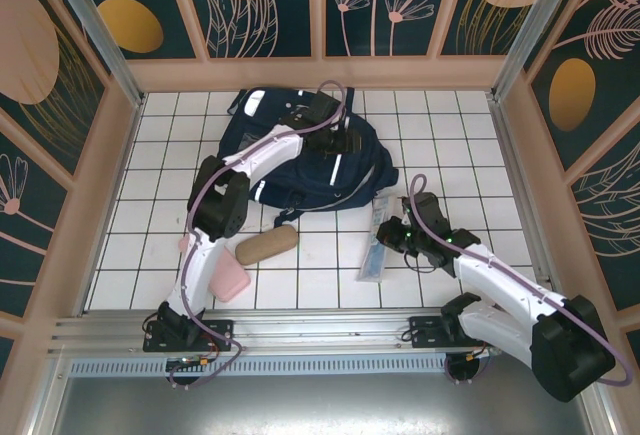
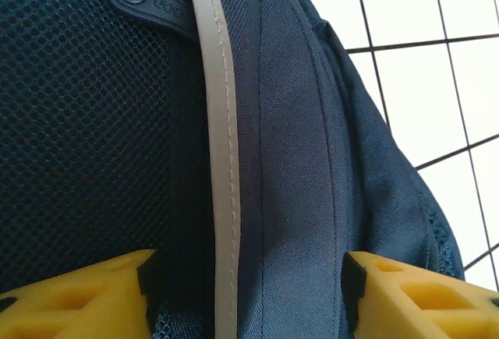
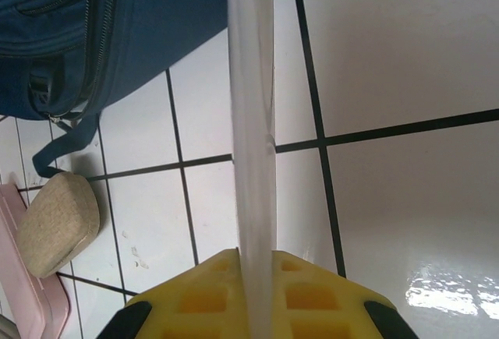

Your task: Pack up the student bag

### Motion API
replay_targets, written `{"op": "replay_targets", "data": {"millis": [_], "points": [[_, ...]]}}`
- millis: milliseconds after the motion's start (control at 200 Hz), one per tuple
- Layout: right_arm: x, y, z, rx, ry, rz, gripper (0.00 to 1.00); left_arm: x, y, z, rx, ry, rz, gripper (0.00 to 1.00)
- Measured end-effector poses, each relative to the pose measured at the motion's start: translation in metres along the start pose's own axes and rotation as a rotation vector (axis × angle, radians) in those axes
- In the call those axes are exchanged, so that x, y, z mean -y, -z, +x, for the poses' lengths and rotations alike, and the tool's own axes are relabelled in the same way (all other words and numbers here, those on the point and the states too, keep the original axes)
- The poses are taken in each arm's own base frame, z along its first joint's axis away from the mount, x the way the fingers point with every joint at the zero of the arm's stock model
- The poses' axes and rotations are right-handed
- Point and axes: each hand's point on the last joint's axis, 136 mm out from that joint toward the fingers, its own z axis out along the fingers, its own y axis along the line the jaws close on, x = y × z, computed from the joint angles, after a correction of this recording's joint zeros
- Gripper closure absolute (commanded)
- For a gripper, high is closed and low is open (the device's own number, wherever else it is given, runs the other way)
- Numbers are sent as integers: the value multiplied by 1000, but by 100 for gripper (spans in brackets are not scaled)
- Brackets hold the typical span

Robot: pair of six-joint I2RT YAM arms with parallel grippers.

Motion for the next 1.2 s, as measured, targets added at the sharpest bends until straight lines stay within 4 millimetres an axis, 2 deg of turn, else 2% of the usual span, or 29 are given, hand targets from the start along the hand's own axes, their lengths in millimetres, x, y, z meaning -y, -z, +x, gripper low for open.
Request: {"op": "replay_targets", "data": {"millis": [130, 265, 370, 485, 596, 761, 966, 1096, 1201], "points": [[3, -1, 2, -6, 1, 8, 100, 2, -5, 3, -18, 7, 28, 49], [9, -5, 6, -19, -5, 23, 100, 6, -11, 8, -41, 41, 107, 65], [12, -8, 8, -30, -9, 36, 100, 10, -18, 13, -58, 46, 149, 69], [11, -9, 7, -27, -8, 33, 100, 8, -23, 13, -70, 47, 155, 78], [11, -8, 6, -22, -7, 32, 100, 8, -24, 13, -71, 40, 155, 100], [12, -1, -3, 23, -9, 47, 100, 9, -22, 13, -78, 13, 153, 100], [-5, 31, -35, 169, -5, 35, 100, 13, -13, 12, -89, -16, 154, 100], [-13, 51, -65, 268, -32, 25, 100, 27, 11, 3, -94, -37, 166, 100], [-7, 60, -86, 324, -80, 41, 100, 41, 42, -12, -71, -59, 175, 100]]}}
